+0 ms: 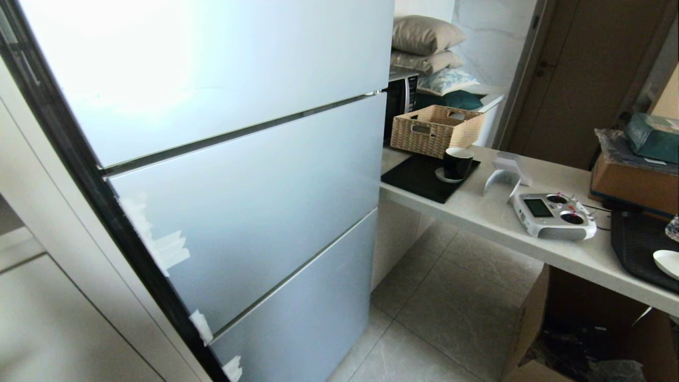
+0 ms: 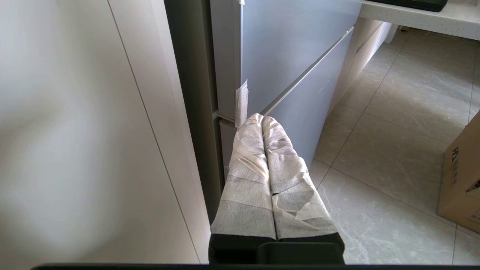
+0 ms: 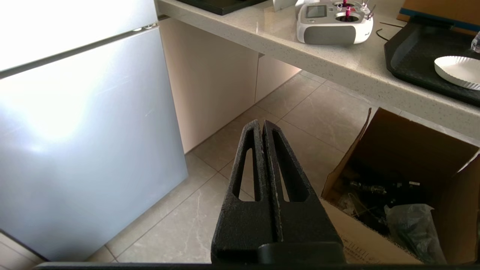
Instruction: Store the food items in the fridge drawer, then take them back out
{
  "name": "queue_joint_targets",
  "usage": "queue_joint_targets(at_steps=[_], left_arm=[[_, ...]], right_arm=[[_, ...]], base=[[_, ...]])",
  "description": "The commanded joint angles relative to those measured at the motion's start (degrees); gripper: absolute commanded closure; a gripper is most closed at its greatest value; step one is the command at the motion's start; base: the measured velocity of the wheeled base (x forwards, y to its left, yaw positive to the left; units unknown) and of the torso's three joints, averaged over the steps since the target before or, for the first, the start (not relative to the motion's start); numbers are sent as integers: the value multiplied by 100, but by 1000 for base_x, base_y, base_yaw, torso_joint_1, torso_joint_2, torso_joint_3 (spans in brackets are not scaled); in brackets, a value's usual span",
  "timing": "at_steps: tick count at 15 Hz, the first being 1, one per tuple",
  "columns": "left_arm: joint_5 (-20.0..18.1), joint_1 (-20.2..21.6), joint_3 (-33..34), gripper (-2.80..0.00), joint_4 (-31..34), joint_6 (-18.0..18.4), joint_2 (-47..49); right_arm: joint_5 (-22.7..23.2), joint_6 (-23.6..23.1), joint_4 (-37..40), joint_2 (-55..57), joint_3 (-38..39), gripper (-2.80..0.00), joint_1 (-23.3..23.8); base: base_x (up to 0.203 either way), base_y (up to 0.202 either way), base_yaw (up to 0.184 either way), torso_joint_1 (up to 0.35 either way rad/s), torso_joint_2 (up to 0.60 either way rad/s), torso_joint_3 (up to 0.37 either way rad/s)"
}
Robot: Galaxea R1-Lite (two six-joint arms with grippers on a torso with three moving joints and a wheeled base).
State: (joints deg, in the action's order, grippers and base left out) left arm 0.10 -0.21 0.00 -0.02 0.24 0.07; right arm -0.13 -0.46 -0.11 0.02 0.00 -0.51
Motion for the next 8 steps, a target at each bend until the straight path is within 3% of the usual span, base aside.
queue_joint_targets(at_steps=[1, 3, 5, 8], left_arm=[[8, 3, 0, 0, 2, -16, 1], [15, -4, -92, 0, -172, -37, 1], [-53, -3, -632, 0, -333, -101, 131], [-216, -5, -1201, 0, -582, -467, 1502]], right_arm=[[14, -33, -6, 6, 0, 0, -2], [40, -94, 2, 6, 9, 0, 7], [49, -102, 29, -1, 9, 0, -2], [5, -41, 20, 3, 2, 0, -1]], base=[[0, 0, 0, 0, 0, 0], [0, 0, 0, 0, 0, 0], [0, 0, 0, 0, 0, 0], [0, 0, 0, 0, 0, 0]])
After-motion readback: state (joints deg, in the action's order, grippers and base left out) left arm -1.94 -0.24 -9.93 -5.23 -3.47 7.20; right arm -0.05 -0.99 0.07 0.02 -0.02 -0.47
